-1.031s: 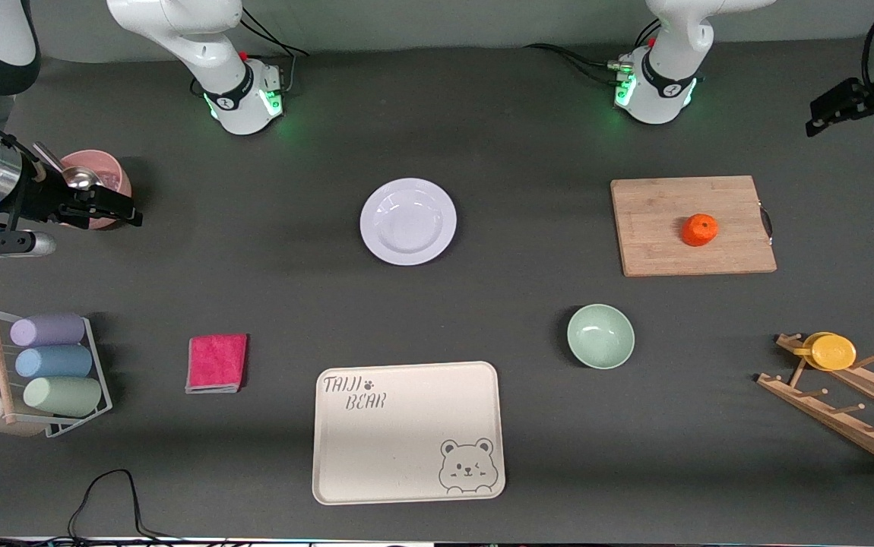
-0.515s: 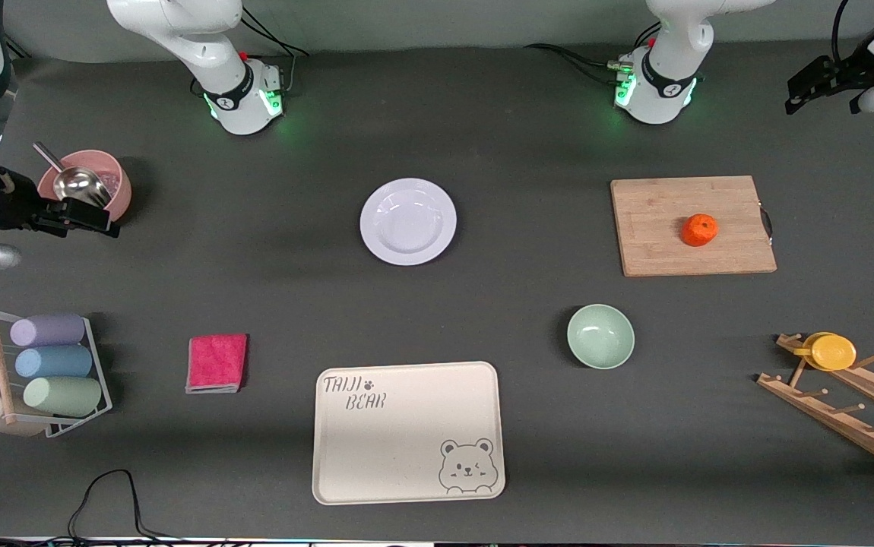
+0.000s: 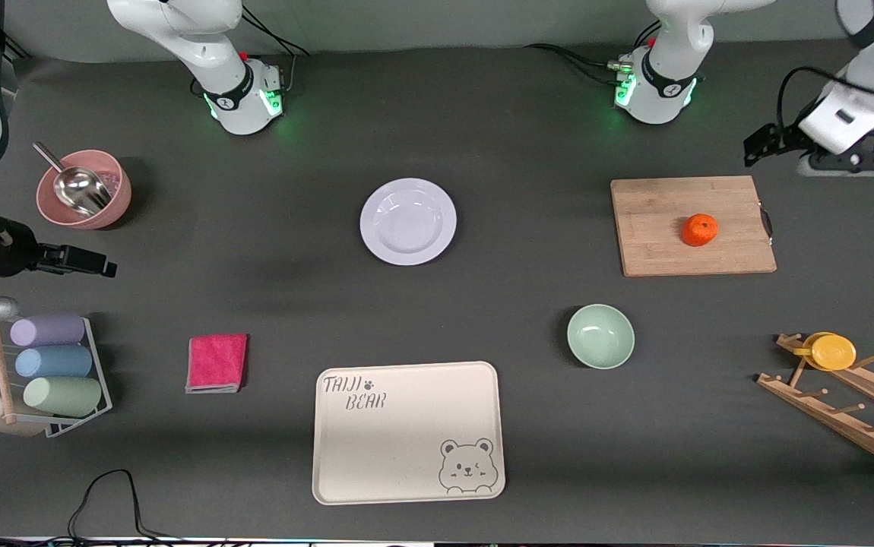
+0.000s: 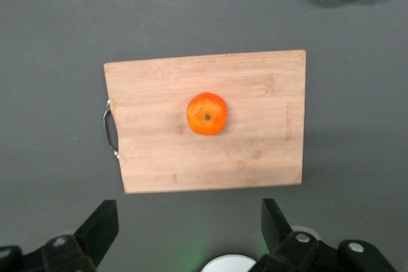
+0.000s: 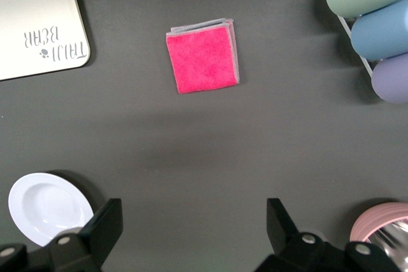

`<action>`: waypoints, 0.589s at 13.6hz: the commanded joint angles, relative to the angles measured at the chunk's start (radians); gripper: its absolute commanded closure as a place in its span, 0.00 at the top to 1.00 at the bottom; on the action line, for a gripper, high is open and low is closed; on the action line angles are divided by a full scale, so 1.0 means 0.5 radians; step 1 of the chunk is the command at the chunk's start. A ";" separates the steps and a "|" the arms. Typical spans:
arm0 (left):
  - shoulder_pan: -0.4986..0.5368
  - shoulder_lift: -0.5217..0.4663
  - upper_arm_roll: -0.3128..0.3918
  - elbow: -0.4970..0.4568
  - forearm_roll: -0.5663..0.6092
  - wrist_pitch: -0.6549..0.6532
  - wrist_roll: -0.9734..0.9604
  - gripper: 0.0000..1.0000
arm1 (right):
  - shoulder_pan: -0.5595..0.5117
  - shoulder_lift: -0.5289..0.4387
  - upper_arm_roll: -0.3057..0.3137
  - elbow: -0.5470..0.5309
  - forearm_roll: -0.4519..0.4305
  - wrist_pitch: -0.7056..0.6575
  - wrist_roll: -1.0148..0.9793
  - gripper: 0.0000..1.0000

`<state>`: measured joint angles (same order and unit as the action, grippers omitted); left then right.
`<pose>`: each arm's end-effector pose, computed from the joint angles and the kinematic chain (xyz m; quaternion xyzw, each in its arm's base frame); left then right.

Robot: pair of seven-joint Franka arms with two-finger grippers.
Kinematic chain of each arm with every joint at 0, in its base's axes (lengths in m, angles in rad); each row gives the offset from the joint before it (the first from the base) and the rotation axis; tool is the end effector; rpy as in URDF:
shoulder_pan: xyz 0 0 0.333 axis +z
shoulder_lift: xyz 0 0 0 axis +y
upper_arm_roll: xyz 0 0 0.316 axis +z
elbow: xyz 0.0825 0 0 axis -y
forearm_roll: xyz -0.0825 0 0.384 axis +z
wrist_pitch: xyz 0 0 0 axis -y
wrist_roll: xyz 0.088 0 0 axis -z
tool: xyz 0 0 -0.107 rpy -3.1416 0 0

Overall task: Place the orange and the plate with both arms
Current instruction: 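Move the left gripper down over the orange on the cutting board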

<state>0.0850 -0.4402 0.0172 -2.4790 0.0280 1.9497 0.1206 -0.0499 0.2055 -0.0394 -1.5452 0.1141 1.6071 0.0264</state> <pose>0.3958 0.0426 0.4400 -0.9988 0.0159 0.0453 0.0041 0.6085 -0.0406 0.5201 -0.9940 0.0636 0.0699 0.0549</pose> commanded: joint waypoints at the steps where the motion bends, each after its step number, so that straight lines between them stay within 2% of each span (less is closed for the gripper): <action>1: 0.011 0.049 -0.007 -0.229 0.033 0.330 0.023 1.00 | -0.004 0.135 0.008 0.157 0.032 -0.039 0.012 1.00; 5: 0.008 0.239 -0.010 -0.407 0.036 0.693 0.023 1.00 | 0.008 0.297 0.021 0.234 0.005 -0.021 0.012 1.00; 8: 0.011 0.413 -0.010 -0.454 0.088 0.910 0.023 1.00 | 0.078 0.347 0.021 0.237 -0.071 0.050 0.009 1.00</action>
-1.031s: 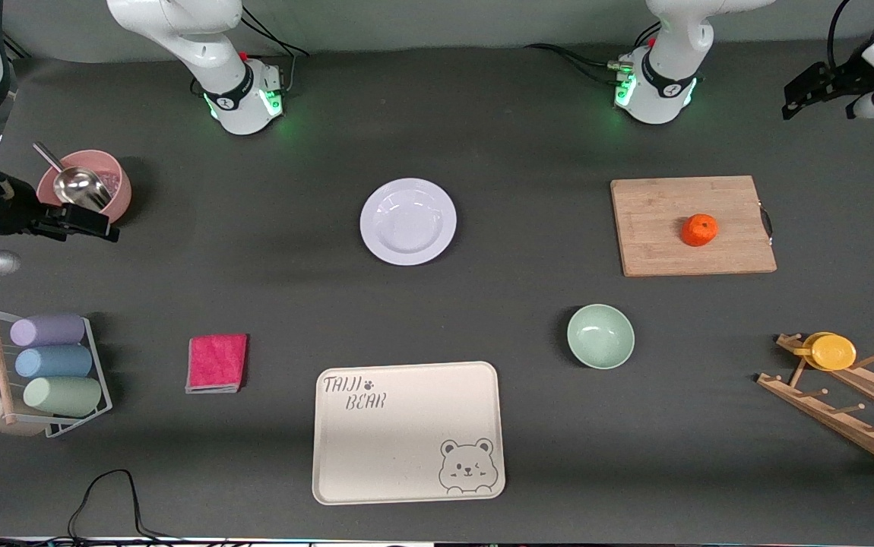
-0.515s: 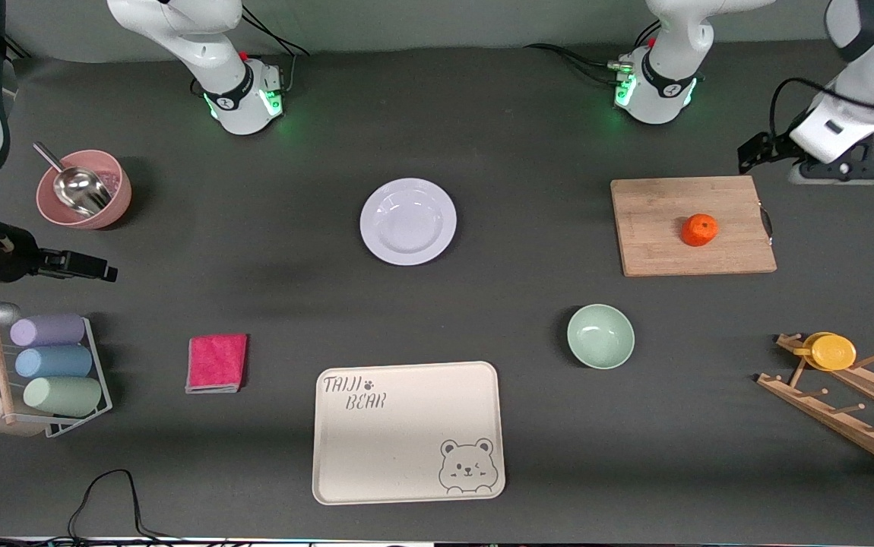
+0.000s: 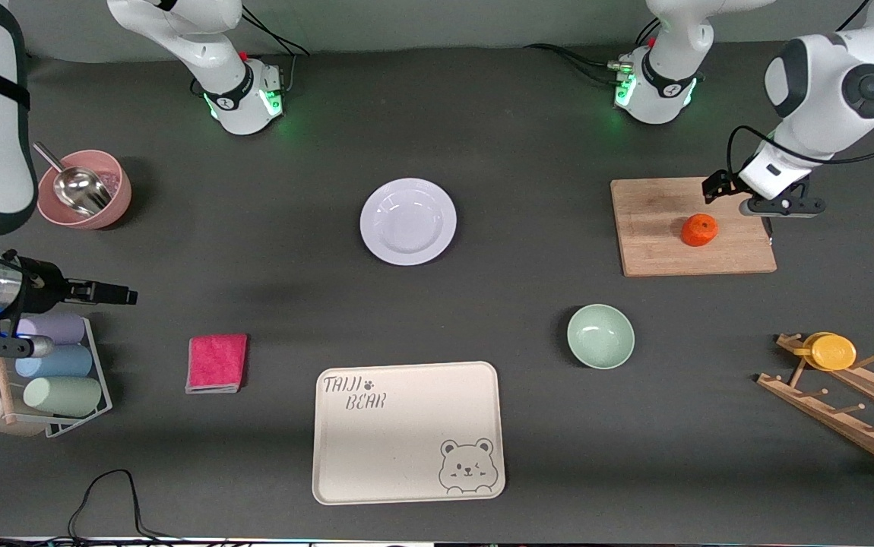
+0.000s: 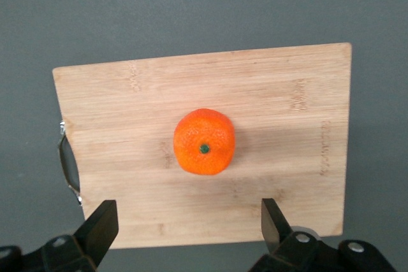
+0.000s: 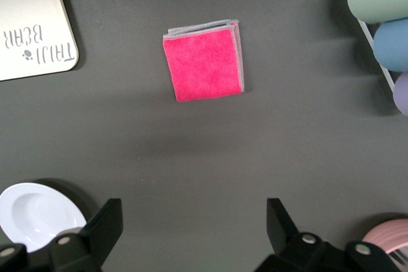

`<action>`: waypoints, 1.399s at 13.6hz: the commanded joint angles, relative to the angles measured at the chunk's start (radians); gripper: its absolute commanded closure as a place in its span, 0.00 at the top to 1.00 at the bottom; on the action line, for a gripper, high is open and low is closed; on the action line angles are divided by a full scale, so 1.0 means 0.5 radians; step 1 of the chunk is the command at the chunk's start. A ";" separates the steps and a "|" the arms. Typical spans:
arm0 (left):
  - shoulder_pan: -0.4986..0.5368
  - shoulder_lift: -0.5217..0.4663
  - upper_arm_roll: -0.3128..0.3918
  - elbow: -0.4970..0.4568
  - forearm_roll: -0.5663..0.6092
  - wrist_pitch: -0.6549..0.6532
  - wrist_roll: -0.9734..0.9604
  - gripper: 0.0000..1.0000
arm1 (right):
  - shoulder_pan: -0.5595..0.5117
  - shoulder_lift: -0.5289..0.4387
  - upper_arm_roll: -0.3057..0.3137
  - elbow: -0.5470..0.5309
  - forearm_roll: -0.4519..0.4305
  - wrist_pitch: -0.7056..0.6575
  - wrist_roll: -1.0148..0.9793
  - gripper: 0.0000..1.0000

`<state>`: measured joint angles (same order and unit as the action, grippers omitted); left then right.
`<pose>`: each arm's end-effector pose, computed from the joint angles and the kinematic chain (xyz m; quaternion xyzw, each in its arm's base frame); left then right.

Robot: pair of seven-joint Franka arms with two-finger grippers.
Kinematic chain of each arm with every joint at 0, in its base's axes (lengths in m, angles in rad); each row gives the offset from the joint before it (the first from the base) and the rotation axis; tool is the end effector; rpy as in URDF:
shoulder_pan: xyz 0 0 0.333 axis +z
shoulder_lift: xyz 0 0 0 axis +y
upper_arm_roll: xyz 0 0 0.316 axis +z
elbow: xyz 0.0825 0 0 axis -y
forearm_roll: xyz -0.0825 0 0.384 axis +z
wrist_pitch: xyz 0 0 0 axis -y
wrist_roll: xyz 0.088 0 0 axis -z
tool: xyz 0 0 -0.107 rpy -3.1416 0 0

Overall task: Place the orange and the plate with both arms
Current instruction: 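Move the left gripper down over the orange on the cutting board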

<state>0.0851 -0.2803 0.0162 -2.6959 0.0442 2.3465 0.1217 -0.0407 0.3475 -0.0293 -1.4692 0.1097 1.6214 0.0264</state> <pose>0.3869 0.0396 0.3143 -0.9990 0.0266 0.0357 0.0091 0.6428 -0.0314 0.4671 -0.9925 0.0556 0.0962 0.0513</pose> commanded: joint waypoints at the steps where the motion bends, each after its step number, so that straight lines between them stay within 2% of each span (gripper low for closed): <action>1: 0.011 0.140 -0.008 -0.035 0.056 0.184 0.023 1.00 | 0.096 0.096 0.003 0.094 -0.175 0.028 0.006 1.00; 2: 0.011 0.186 -0.008 -0.057 0.056 0.258 0.023 1.00 | 0.130 0.106 0.003 0.128 -0.258 0.040 0.006 1.00; 5: 0.011 0.336 -0.008 -0.100 0.056 0.454 0.023 1.00 | 0.158 0.201 0.006 0.321 -0.259 0.043 -0.019 1.00; 9: 0.008 0.480 -0.008 -0.106 0.059 0.596 0.027 1.00 | 0.176 0.219 0.141 0.337 -0.256 0.040 0.012 1.00; 12: 0.008 0.594 -0.008 -0.106 0.059 0.718 0.027 1.00 | 0.201 0.219 0.141 0.346 -0.256 0.040 0.012 1.00; 16: 0.002 0.643 -0.008 -0.103 0.059 0.777 0.027 1.00 | 0.198 0.219 0.141 0.343 -0.250 0.040 0.012 1.00; 17: 0.002 0.668 -0.008 -0.100 0.059 0.801 0.027 0.96 | 0.198 0.219 0.141 0.343 -0.250 0.040 0.009 1.00; 19: 0.002 0.692 -0.008 -0.097 0.059 0.829 0.030 0.79 | 0.198 0.219 0.141 0.343 -0.247 0.040 0.006 1.00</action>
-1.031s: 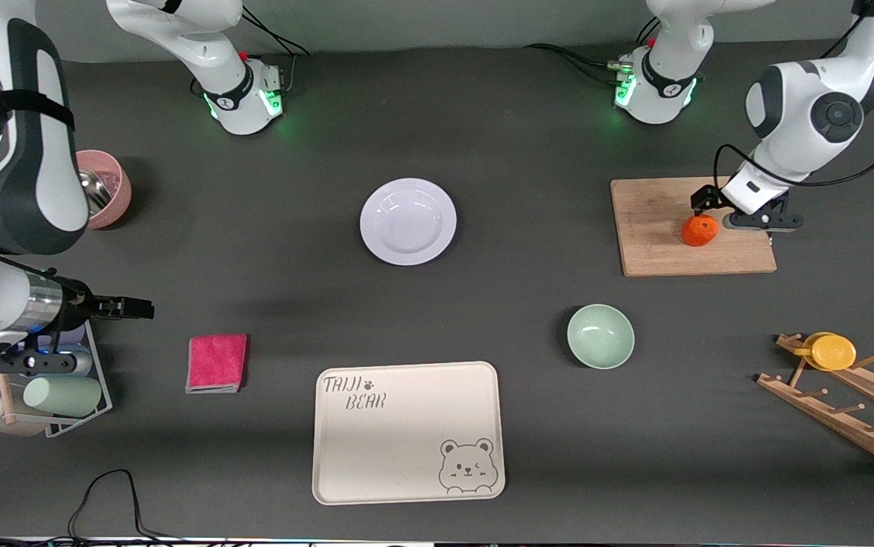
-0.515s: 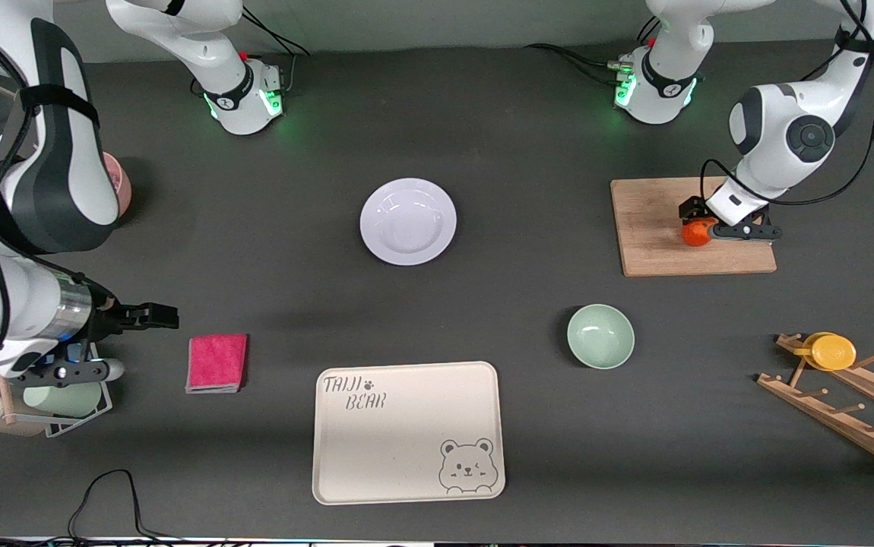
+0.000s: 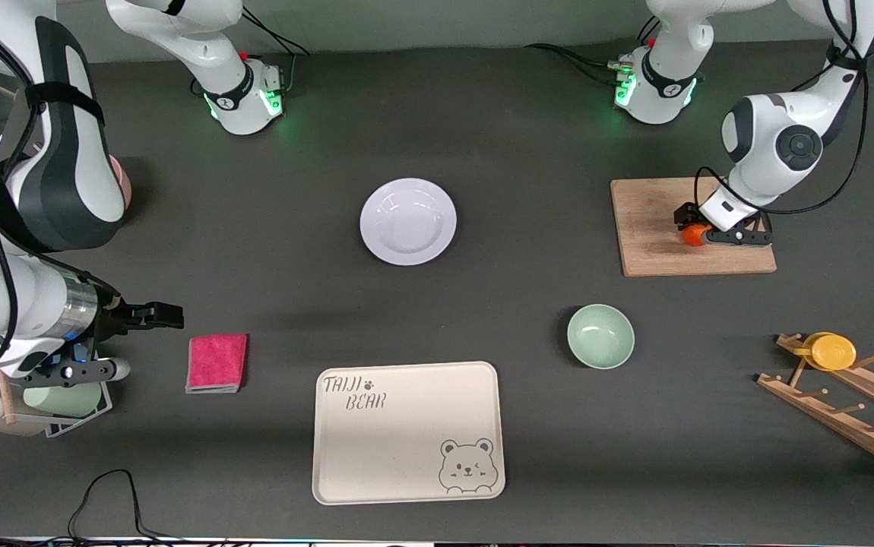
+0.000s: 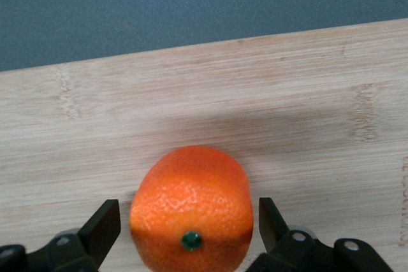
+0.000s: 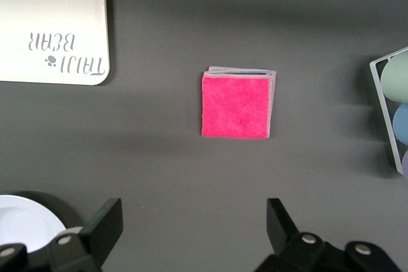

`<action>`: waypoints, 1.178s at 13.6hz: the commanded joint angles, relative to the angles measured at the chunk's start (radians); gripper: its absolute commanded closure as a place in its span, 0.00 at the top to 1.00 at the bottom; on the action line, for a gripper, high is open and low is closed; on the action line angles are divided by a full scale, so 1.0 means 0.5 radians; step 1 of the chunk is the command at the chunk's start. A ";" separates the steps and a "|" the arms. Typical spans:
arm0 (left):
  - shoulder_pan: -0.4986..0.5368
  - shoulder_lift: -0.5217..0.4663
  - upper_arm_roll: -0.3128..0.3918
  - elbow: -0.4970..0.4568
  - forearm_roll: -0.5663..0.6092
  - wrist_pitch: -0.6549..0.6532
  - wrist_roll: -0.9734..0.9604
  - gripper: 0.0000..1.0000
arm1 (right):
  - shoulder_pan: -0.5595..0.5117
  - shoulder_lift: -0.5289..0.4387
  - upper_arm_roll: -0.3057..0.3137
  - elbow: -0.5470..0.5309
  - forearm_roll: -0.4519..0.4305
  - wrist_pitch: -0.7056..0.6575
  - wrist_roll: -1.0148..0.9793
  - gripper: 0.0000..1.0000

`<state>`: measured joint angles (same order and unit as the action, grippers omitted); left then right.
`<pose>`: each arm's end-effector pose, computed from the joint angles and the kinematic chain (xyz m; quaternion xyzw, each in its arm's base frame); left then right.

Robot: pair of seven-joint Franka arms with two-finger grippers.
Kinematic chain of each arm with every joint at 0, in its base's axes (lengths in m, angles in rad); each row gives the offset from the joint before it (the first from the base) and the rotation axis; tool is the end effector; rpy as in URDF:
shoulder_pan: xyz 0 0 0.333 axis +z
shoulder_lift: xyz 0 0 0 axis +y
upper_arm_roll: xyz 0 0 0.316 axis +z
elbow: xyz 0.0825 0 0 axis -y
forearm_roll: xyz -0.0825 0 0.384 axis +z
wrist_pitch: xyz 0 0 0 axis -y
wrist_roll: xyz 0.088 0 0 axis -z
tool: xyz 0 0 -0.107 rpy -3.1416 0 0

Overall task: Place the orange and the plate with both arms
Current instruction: 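Move the left gripper down over the orange on the cutting board, then close the left gripper on the orange and lift it, then carry the orange with the left gripper over the white plate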

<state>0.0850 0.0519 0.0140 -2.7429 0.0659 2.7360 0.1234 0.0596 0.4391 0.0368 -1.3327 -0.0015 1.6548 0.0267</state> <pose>0.3867 0.0359 0.1992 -0.9986 0.0428 0.0306 0.0091 0.6739 0.0605 0.4717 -0.9977 -0.0336 0.0587 0.0036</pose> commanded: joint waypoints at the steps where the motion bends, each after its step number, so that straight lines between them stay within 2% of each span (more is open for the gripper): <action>1: 0.002 0.025 -0.003 -0.003 0.016 0.047 0.023 0.70 | -0.003 0.036 0.009 0.070 -0.025 -0.027 0.005 1.00; 3: 0.002 0.025 -0.003 0.003 0.016 0.047 0.023 0.54 | -0.006 0.036 0.009 0.070 -0.025 -0.027 0.005 1.00; 6: 0.005 -0.051 -0.003 0.028 0.016 -0.002 0.020 0.51 | -0.003 0.036 0.009 0.073 -0.025 -0.027 0.011 1.00; 7: 0.005 -0.140 -0.003 0.061 0.016 -0.129 0.020 0.51 | -0.003 0.036 0.009 0.073 -0.022 -0.027 0.014 1.00; 8: 0.005 -0.238 -0.003 0.156 0.016 -0.368 0.023 0.51 | -0.003 0.036 0.009 0.073 -0.019 -0.027 0.014 1.00; 10: 0.005 -0.392 -0.010 0.441 0.012 -0.947 0.023 0.51 | -0.003 0.036 0.009 0.073 -0.019 -0.027 0.014 1.00; 12: 0.002 -0.453 -0.013 0.747 0.012 -1.384 0.023 0.51 | -0.003 0.036 0.012 0.073 -0.019 -0.027 0.014 1.00; 16: -0.029 -0.475 -0.080 1.150 -0.064 -1.799 -0.035 0.51 | -0.003 0.036 0.012 0.073 -0.015 -0.027 0.014 1.00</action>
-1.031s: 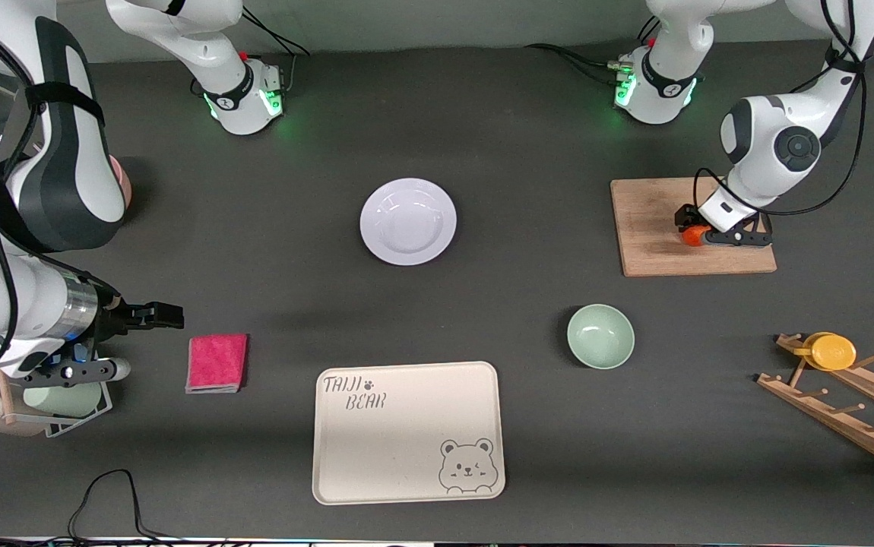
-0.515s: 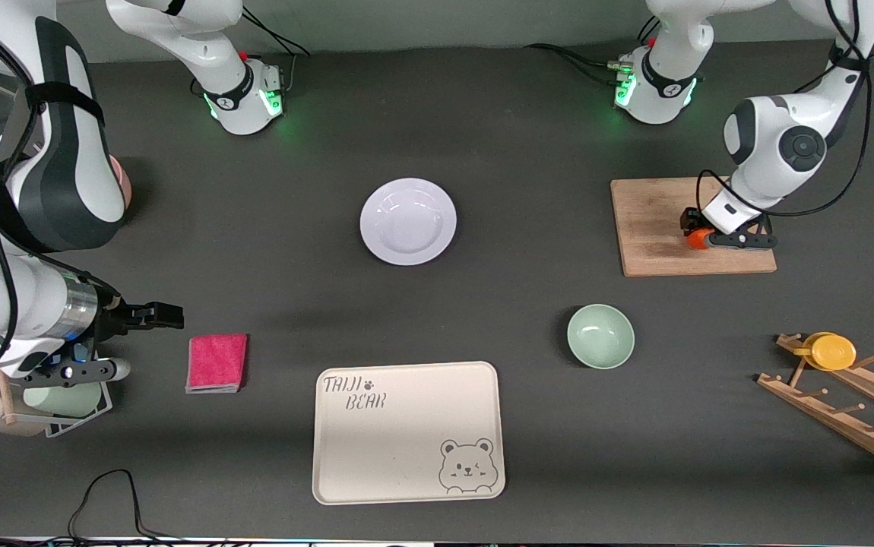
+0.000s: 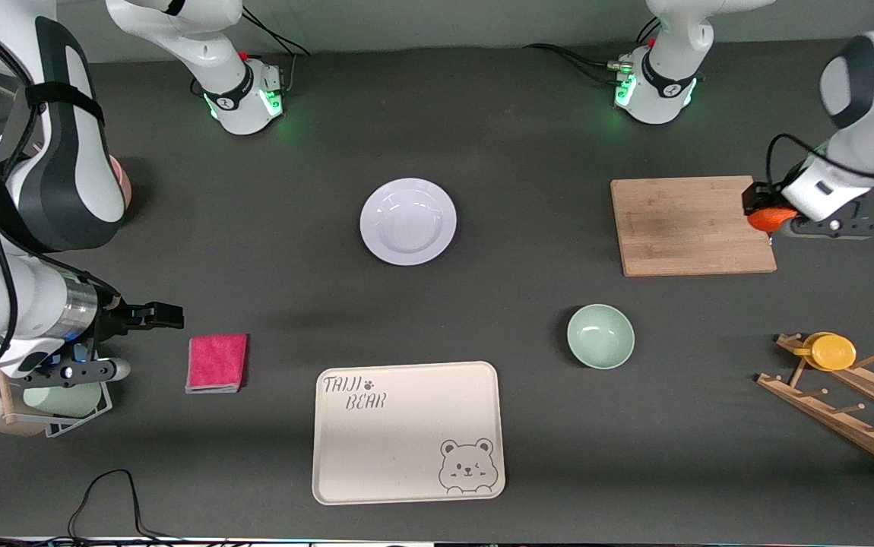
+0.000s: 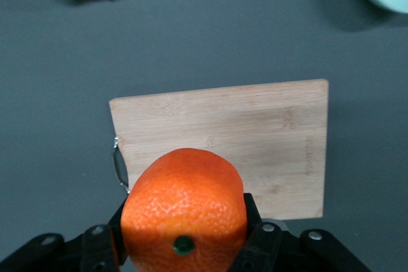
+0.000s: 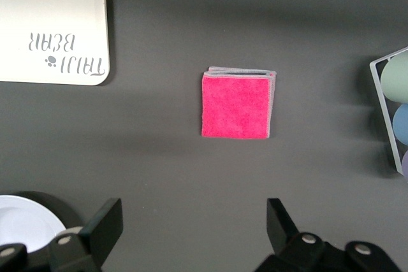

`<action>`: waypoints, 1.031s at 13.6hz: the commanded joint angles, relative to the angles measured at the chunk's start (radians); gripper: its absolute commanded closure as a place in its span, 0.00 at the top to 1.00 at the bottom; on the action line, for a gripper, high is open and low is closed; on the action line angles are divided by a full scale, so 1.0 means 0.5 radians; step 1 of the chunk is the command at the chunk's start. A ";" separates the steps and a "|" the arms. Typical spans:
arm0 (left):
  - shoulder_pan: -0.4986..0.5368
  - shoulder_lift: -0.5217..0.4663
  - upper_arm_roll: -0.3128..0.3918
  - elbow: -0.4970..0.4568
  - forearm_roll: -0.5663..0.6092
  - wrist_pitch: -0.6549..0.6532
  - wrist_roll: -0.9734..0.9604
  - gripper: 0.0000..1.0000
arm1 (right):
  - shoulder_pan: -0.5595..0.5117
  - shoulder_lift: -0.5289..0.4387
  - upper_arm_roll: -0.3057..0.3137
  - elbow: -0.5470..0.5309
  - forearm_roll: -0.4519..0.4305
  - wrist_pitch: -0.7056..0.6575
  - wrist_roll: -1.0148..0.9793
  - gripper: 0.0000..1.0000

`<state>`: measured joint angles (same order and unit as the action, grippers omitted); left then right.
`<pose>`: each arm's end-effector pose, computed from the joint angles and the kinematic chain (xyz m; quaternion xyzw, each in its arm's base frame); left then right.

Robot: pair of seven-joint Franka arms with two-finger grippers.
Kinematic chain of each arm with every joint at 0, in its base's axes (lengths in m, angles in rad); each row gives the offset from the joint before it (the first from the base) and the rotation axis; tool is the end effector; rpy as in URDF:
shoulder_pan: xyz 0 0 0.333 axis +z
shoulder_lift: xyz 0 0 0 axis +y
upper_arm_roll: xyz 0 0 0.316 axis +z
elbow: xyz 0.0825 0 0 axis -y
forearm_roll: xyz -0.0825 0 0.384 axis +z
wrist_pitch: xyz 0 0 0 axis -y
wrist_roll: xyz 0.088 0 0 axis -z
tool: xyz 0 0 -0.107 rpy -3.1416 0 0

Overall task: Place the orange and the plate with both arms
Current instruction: 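Carry the orange with the left gripper over the white plate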

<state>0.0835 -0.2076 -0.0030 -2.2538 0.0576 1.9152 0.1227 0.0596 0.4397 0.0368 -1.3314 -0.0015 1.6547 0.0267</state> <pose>0.4663 0.0417 0.4393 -0.9970 0.0325 0.0678 0.0199 0.6741 0.0605 0.4719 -0.9977 -0.0336 0.0584 0.0036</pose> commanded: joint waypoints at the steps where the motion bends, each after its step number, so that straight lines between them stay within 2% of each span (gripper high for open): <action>1: -0.035 0.044 -0.092 0.258 -0.105 -0.237 -0.110 0.51 | -0.003 0.035 0.012 0.070 -0.015 -0.027 0.014 1.00; 3: -0.044 0.053 -0.260 0.393 -0.161 -0.333 -0.358 0.51 | -0.003 0.035 0.012 0.070 -0.015 -0.027 0.011 1.00; 6: -0.047 0.099 -0.667 0.494 -0.244 -0.321 -0.885 0.51 | -0.006 0.038 0.012 0.070 -0.016 -0.024 -0.004 1.00; 9: -0.066 0.289 -1.082 0.696 -0.244 -0.275 -1.388 0.51 | -0.003 0.038 0.015 0.070 -0.009 -0.024 0.005 1.00; 11: -0.154 0.503 -1.294 0.838 -0.174 -0.134 -1.811 0.51 | -0.006 0.038 0.012 0.067 0.088 -0.024 0.008 1.00; 14: -0.558 0.877 -1.328 1.107 0.092 -0.060 -2.345 0.51 | -0.003 0.035 0.009 0.067 0.153 -0.024 0.014 1.00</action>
<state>-0.0725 0.0665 -0.6730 -1.8458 0.0172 1.8993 -0.8834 0.0601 0.4435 0.0388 -1.3281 0.0528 1.6547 0.0267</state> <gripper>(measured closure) 0.322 0.000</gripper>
